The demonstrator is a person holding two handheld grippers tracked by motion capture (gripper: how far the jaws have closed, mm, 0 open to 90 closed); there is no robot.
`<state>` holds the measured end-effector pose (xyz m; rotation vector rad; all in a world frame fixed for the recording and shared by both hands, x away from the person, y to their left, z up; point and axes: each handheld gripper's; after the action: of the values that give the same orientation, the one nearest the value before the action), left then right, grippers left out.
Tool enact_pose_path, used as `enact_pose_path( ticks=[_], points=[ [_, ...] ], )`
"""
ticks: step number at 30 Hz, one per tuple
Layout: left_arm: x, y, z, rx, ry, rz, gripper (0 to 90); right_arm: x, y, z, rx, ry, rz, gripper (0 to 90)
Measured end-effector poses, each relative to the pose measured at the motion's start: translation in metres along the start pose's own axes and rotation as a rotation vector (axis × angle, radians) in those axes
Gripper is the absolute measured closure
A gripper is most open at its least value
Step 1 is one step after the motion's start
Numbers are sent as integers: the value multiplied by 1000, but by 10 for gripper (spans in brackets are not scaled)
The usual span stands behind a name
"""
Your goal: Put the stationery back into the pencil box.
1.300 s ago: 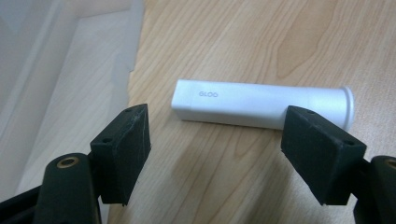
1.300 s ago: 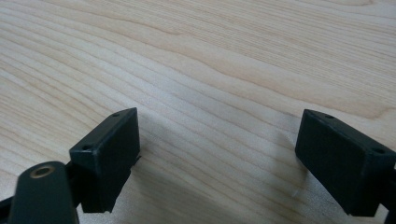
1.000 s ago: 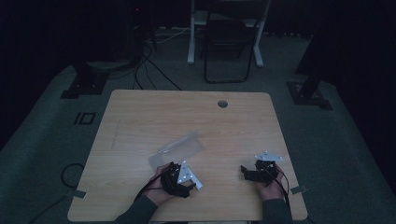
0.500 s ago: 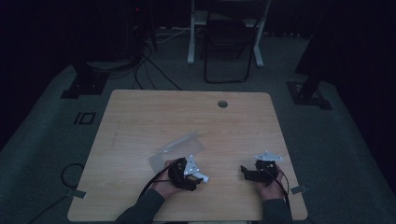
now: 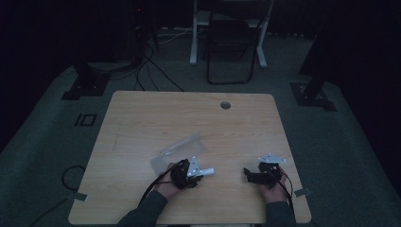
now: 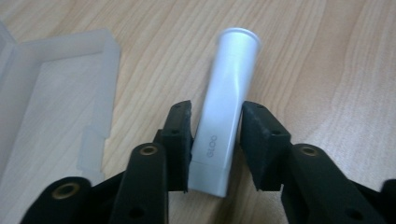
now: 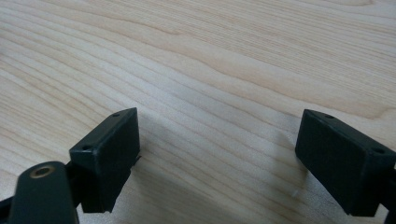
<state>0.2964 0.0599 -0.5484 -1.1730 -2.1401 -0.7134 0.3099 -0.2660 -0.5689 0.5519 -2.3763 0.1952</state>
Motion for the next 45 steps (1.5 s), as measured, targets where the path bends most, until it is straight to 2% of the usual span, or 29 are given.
enact_pose_path(
  ticks=[5, 11, 17, 25, 30, 45],
  points=[
    [-1, 1, 1, 19, 14, 38, 695, 0, 0, 0, 1, 0, 0, 137],
    [-3, 7, -1, 77, 28, 76, 691, 0, 0, 0, 0, 0, 0, 137],
    [-7, 10, -6, 109, 43, 99, 691, 0, 0, 0, 1, -1, 1, 137],
    [-8, 9, -10, 107, 71, 99, 694, 0, 0, 0, 1, -1, 1, 137],
    [-6, 6, -6, 106, 41, 82, 704, 0, 0, 0, 1, -1, 1, 137],
    [-2, 2, -5, 66, 42, 48, 708, 0, 0, 0, 6, -1, -5, 137]
  ],
)
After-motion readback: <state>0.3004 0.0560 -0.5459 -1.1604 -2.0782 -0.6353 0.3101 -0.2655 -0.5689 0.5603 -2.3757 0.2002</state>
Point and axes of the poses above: each handheld gripper's, and its own axes: x roughly backward along the jaws, z roughly out of its underside, y roughly to its left, and after that the axes turned 2 degrees about -y, right-handed
